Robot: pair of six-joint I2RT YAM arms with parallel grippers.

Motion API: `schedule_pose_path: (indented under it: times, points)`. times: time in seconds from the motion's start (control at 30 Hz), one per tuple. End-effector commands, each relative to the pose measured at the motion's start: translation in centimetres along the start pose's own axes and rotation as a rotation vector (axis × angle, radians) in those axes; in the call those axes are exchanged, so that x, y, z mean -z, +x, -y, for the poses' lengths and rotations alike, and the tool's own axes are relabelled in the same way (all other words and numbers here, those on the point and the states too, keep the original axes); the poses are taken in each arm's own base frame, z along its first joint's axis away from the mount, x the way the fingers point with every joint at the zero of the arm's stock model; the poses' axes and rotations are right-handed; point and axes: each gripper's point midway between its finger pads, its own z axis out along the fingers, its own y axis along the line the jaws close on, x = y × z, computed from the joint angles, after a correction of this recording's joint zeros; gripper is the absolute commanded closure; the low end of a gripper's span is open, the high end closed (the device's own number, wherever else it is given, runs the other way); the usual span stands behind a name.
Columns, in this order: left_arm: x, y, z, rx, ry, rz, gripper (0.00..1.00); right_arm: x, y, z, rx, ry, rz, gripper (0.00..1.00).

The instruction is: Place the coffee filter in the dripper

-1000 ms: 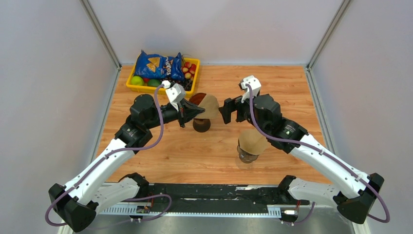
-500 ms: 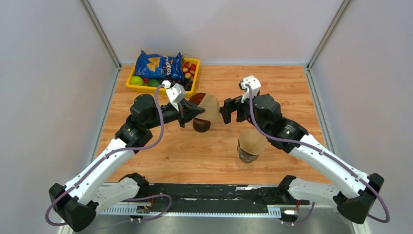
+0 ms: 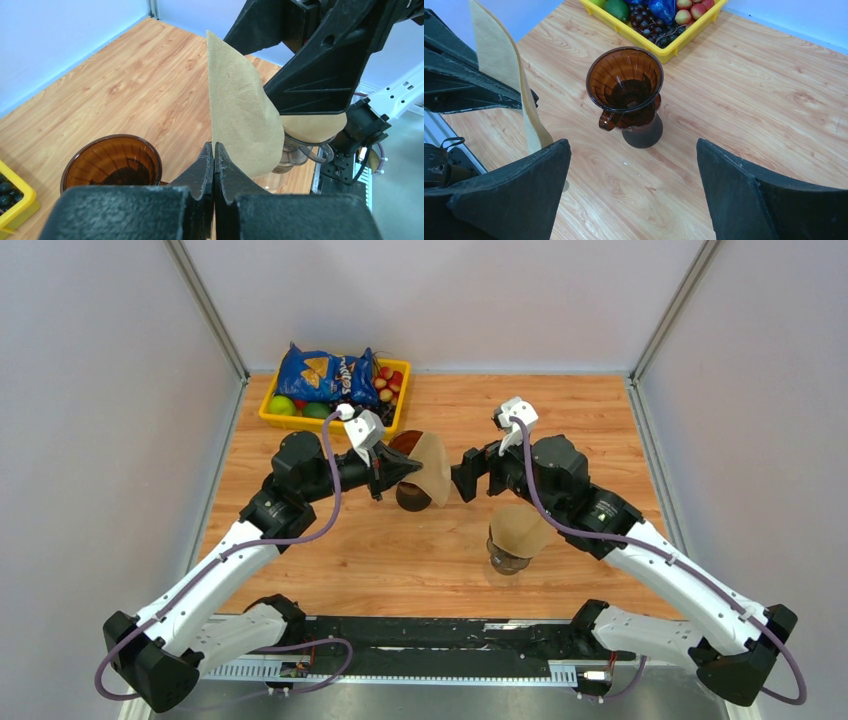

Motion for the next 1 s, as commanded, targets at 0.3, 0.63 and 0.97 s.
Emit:
schedule_pose_path:
  times: [0.3, 0.63, 0.97]
  points:
    - [-0.1, -0.5, 0.5, -0.019, 0.043, 0.034, 1.00, 0.6, -2.1, -1.2, -0.012, -0.064, 0.075, 0.00]
    - [0.0, -0.5, 0.2, -0.018, 0.019, 0.032, 1.00, 1.1, -2.4, -0.3, -0.026, -0.011, 0.094, 0.00]
    - [0.3, -0.5, 0.3, -0.031, 0.016, 0.034, 1.00, 2.3, -1.0, 3.7, -0.022, 0.197, 0.086, 0.00]
